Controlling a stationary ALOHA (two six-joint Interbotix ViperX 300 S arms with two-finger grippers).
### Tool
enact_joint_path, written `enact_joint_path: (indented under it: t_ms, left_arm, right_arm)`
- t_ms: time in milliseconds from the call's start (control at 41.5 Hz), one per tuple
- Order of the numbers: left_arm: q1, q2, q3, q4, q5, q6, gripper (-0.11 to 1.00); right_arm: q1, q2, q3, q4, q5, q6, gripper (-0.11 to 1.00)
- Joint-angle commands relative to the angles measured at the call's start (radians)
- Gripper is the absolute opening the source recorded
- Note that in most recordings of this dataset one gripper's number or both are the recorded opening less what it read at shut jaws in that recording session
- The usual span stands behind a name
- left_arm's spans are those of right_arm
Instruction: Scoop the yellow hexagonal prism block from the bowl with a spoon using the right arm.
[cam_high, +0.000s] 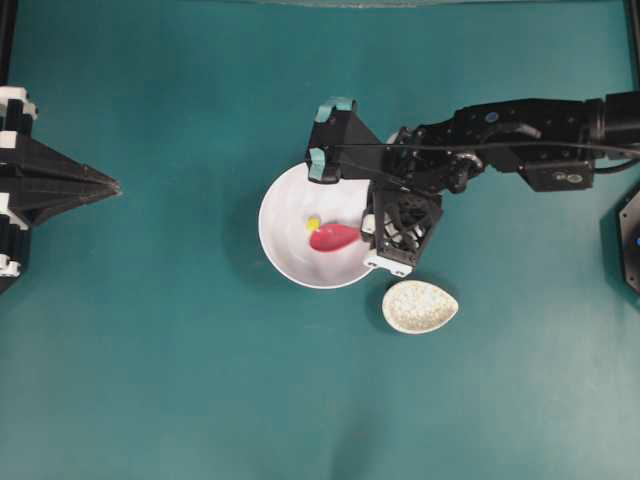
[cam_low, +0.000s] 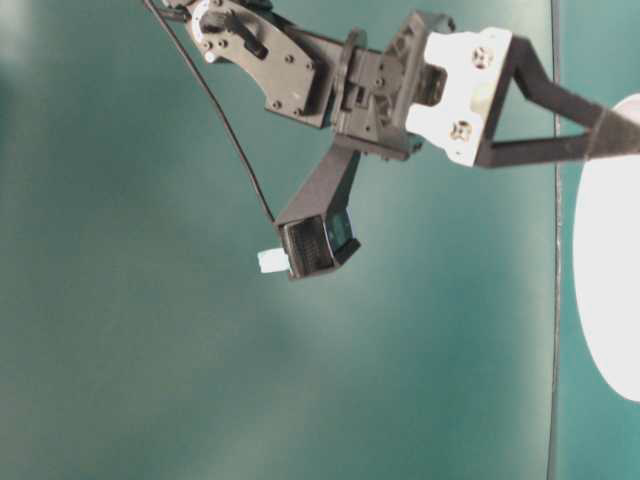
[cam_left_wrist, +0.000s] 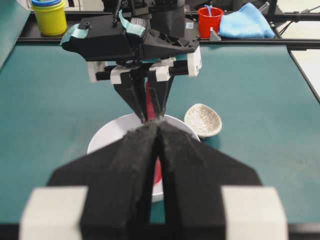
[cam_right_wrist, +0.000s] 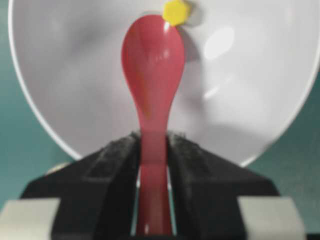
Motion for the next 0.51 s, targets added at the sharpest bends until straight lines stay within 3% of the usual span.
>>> enact_joint_path:
  t_ms: [0, 217, 482]
  left_arm:
    - [0.000, 0.005, -0.029, 0.002, -0.005, 0.002, 0.00]
    - [0.000, 0.002, -0.029, 0.003, -0.005, -0.002, 0.00]
    - [0.000, 0.002, -0.031, 0.002, -0.005, -0.002, 0.00]
  right_arm:
    - [0.003, -0.008, -0.031, -0.023, -0.043, 0.000, 0.25]
    - [0.002, -0.005, -0.032, -0.078, -0.150, 0.009, 0.25]
    - [0.003, -0.025, -0.057, -0.086, -0.166, 0.003, 0.25]
